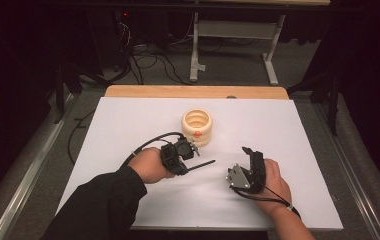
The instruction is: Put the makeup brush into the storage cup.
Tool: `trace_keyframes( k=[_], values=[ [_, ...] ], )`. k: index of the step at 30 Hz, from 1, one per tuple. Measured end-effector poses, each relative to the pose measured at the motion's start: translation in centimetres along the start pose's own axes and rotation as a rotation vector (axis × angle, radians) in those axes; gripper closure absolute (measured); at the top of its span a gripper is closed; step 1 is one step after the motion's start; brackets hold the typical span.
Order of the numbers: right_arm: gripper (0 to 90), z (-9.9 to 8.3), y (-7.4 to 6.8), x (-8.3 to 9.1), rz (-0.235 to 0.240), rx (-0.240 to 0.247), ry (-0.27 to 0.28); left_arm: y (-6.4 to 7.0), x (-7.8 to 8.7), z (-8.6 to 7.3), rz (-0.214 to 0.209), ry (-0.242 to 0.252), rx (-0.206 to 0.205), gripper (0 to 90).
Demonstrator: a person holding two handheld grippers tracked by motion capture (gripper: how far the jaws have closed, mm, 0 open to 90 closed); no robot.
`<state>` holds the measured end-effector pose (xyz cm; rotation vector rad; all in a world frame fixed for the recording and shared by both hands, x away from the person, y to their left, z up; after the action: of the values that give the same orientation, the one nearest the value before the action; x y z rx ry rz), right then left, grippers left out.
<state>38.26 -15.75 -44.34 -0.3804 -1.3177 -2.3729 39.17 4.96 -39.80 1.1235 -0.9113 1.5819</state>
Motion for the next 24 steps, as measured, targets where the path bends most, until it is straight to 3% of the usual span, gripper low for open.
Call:
trace_keyframes(
  k=[1,2,6,7,10,12,17,18,24],
  values=[
    [14.2,0.0,0.0,0.0,0.0,0.0,0.0,0.0,0.0,0.0,0.0,0.0,0.0,82.9],
    [15.0,0.2,-0.2,0.0,0.002,0.045,0.003,0.0,0.0,0.0,0.002,-0.001,-0.001,82.9],
    [15.4,0.5,-0.6,0.1,0.0,0.054,0.005,0.0,0.0,0.0,0.001,-0.003,-0.003,82.9],
    [15.6,0.7,-0.7,0.0,0.004,0.094,0.012,0.0,-0.1,0.0,0.0,-0.004,-0.006,82.9],
    [15.8,0.8,-1.0,0.1,-0.004,0.083,0.009,0.0,-0.1,0.0,0.0,-0.004,-0.008,82.9],
    [15.8,1.0,-1.0,0.1,-0.002,0.116,0.013,0.0,-0.1,0.0,0.001,-0.008,-0.012,82.9],
    [16.6,1.3,-1.5,0.1,0.013,0.138,0.021,0.1,-0.1,0.2,-0.002,-0.005,-0.015,82.9],
    [16.9,1.4,-1.5,0.2,-0.006,0.149,0.015,0.1,-0.2,0.2,-0.004,-0.006,-0.018,82.9],
    [20.0,1.9,-2.2,0.5,-0.012,0.185,0.03,0.5,-0.3,0.7,-0.008,-0.007,-0.029,82.9]
  ],
)
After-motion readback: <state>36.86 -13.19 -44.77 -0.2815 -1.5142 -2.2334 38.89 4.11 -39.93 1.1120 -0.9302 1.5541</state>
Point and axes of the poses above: each handheld gripper's, and its own axes: x roughly backward along the jaws, z roughly out of its top, y roughly to its right, the point moved 5 cm from there along -x, roughly forward along the jaws, and after that the axes turned 7 degrees about -x, right-handed, at the moved point
